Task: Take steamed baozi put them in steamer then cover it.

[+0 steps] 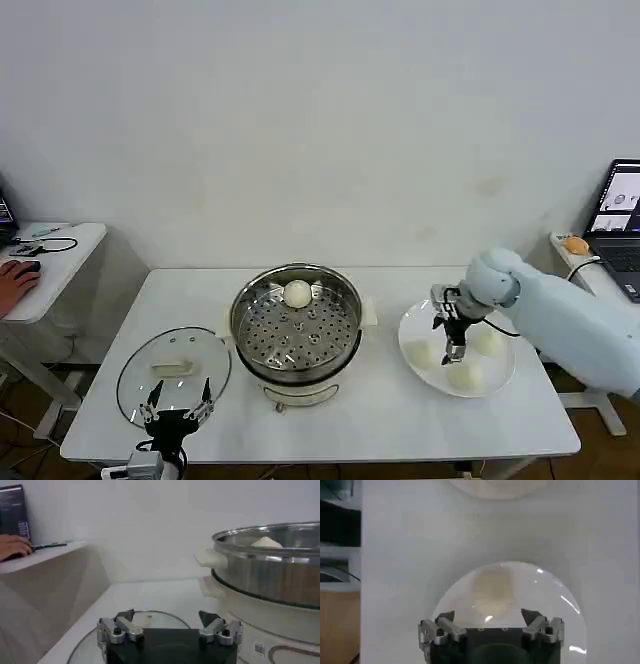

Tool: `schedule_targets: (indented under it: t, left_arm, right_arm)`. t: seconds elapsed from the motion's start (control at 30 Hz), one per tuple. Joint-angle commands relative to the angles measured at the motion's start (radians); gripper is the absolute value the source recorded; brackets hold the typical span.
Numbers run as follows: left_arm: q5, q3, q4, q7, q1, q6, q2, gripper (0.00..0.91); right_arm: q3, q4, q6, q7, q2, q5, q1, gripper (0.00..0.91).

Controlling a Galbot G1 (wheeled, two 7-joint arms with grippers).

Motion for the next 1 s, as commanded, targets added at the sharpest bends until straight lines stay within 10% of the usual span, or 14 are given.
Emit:
schedule_targets:
  t: [0.03, 1.0]
  left_arm:
    - [0.001, -0.001, 0.012, -0.004, -0.003, 0.0, -0.002, 0.907]
    - [-0.006, -0.01, 0.04, -0.001, -0.015, -0.002, 0.0, 0.907]
  right_arm:
    - [0.032, -0.106, 0.018, 0.011, 0.076, -0.083, -0.043, 0.907]
    - [-0.001, -0.179, 0.039, 0.024, 0.159, -0.083, -0.042, 0.907]
